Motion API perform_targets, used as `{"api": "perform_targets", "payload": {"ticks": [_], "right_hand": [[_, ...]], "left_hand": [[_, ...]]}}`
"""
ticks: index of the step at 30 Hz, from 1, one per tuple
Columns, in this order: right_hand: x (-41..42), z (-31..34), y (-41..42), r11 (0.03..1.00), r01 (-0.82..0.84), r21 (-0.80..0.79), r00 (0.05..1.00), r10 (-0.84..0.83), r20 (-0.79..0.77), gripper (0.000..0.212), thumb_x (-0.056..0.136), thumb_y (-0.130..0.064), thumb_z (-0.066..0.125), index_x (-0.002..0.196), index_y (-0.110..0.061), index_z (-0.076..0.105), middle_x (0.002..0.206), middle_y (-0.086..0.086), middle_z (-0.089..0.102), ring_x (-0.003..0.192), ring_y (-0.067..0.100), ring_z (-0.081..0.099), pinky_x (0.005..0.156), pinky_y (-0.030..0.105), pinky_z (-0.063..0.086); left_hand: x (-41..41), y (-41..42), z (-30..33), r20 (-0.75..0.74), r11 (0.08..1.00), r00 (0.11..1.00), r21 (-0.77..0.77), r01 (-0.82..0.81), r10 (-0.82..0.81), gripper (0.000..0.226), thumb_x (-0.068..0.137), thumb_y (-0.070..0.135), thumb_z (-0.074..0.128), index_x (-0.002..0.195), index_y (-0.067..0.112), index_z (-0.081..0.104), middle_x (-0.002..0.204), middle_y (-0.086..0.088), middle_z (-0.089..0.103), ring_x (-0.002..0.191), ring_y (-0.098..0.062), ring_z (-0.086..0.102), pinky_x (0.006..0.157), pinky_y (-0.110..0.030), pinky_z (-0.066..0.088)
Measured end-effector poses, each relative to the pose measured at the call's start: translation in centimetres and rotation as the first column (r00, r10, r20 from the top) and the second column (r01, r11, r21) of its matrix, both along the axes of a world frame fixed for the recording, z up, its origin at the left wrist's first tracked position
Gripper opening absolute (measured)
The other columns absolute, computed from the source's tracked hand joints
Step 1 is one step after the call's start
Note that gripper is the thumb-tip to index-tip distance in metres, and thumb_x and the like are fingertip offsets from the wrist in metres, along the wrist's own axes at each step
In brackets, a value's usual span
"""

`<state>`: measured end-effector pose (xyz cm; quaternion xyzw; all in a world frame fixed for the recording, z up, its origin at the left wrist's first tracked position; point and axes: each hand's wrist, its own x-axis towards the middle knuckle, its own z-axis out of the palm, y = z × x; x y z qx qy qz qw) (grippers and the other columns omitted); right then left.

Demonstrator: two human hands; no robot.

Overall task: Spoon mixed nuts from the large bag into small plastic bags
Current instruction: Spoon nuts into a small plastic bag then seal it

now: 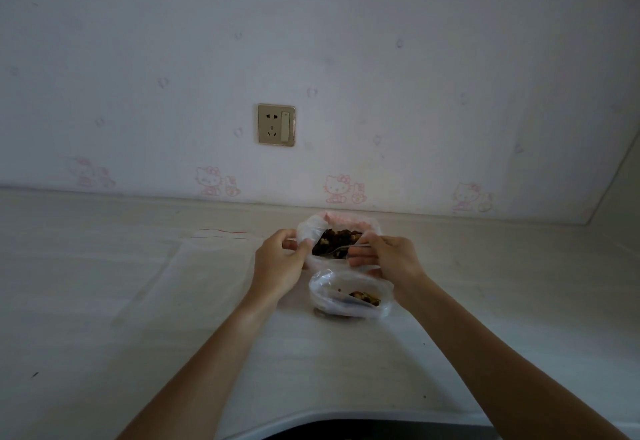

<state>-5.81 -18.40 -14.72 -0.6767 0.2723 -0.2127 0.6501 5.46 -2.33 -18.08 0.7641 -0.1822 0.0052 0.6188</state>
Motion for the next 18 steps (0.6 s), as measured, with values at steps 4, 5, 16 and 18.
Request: {"api": "perform_targets", "payload": {"ticks": [4, 5, 16, 18], "right_hand": [[-0.8, 0.1, -0.2, 1.000, -0.023, 0.018, 0.999, 0.022, 0.031, 0.034, 0.107, -0.019, 0.051, 0.090, -0.004, 0.075, 0.083, 0.014, 0.080, 0.077, 0.027, 0.078, 0.061, 0.030, 0.059], [-1.0, 0.1, -0.4, 1.000, -0.019, 0.017, 0.999, 0.018, 0.032, 0.034, 0.108, -0.020, 0.050, 0.091, -0.005, 0.074, 0.083, 0.013, 0.080, 0.078, 0.027, 0.078, 0.061, 0.030, 0.059], [-2.6, 0.9, -2.0, 1.000, -0.012, -0.018, 0.998, 0.013, 0.061, 0.033, 0.110, -0.025, 0.048, 0.104, -0.002, 0.071, 0.086, 0.013, 0.080, 0.082, 0.027, 0.079, 0.061, 0.034, 0.061], [-3.1, 1.3, -2.3, 1.000, -0.021, -0.015, 0.996, 0.022, 0.083, 0.033, 0.110, -0.026, 0.047, 0.105, -0.002, 0.070, 0.087, 0.014, 0.080, 0.084, 0.028, 0.079, 0.064, 0.035, 0.061]], "left_hand": [[-0.2, 0.2, 0.1, 0.036, 1.000, 0.999, 0.004, -0.023, 0.022, 0.014, 0.096, 0.025, 0.069, 0.109, 0.020, 0.072, 0.097, 0.007, 0.072, 0.060, -0.011, 0.073, 0.062, -0.019, 0.052], [-0.2, 0.2, 0.1, 0.038, 1.000, 0.999, 0.010, -0.026, 0.026, 0.015, 0.097, 0.025, 0.069, 0.110, 0.020, 0.071, 0.098, 0.007, 0.072, 0.060, -0.010, 0.073, 0.062, -0.018, 0.051], [-0.2, 0.8, 0.1, 0.070, 0.990, 0.989, 0.024, -0.136, 0.134, 0.026, 0.088, 0.036, 0.078, 0.098, 0.020, 0.061, 0.084, 0.003, 0.063, 0.077, -0.014, 0.061, 0.066, -0.026, 0.044], [-0.3, 1.0, 0.3, 0.127, 0.992, 0.985, 0.025, -0.122, 0.118, 0.025, 0.087, 0.037, 0.079, 0.090, 0.021, 0.060, 0.077, 0.003, 0.061, 0.071, -0.014, 0.059, 0.063, -0.025, 0.043]]}}
